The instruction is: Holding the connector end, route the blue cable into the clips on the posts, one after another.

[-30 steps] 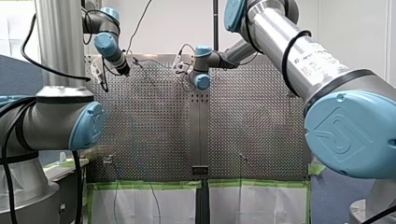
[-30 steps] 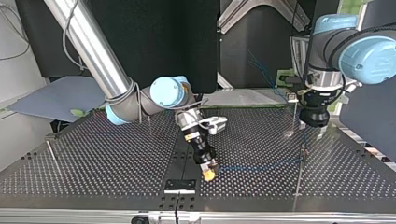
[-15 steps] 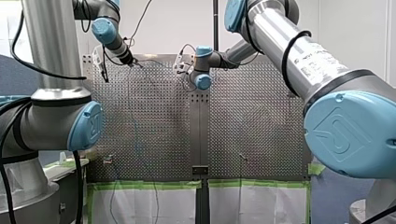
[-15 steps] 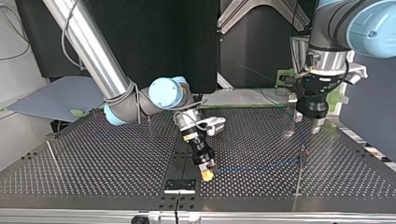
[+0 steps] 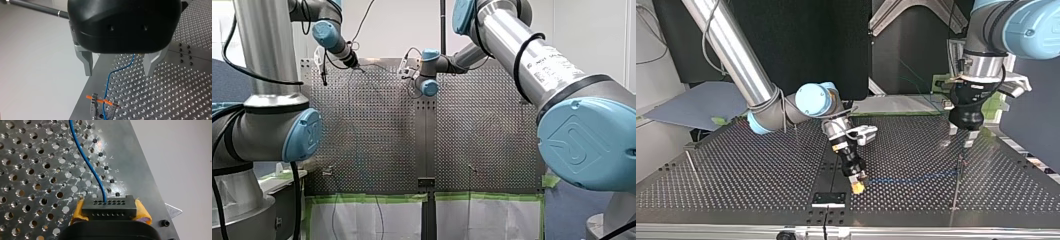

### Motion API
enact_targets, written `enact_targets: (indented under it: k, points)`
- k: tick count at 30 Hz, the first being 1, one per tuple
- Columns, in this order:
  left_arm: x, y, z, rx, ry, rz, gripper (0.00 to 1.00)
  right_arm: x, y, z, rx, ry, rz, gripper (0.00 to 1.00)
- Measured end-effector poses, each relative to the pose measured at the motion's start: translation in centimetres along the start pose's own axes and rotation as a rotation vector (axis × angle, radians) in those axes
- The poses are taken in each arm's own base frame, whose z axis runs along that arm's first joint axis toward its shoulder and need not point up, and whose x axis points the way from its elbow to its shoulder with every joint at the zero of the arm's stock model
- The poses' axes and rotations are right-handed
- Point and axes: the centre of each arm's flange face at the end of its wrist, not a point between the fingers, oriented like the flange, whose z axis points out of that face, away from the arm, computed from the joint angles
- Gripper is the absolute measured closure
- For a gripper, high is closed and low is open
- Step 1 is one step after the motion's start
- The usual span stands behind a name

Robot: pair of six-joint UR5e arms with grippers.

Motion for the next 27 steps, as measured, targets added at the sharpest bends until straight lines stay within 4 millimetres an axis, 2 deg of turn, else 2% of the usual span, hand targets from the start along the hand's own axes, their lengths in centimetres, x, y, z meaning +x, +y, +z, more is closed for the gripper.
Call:
enact_targets:
  k: [5, 11, 16, 27]
  points:
    - [0.6, -0.3, 1.3, 0.028, -0.02, 0.055, 0.01, 0.0, 0.0, 0.0, 0.002, -0.001, 0.0, 1.0]
    - [-0.6, -0.9, 0.9, 0.053, -0.081, 0.094, 0.01, -0.1, -0.2, 0.0, 0.005, -0.002, 0.001, 1.0]
    - [0.2, -0.6, 1.8, 0.031, -0.07, 0.111, 0.01, -0.1, -0.4, 0.0, 0.007, -0.002, 0.002, 1.0]
    - [-0.3, -0.3, 0.9, -0.033, -0.082, 0.117, 0.01, -0.2, -0.6, 0.0, 0.009, -0.002, 0.003, 1.0]
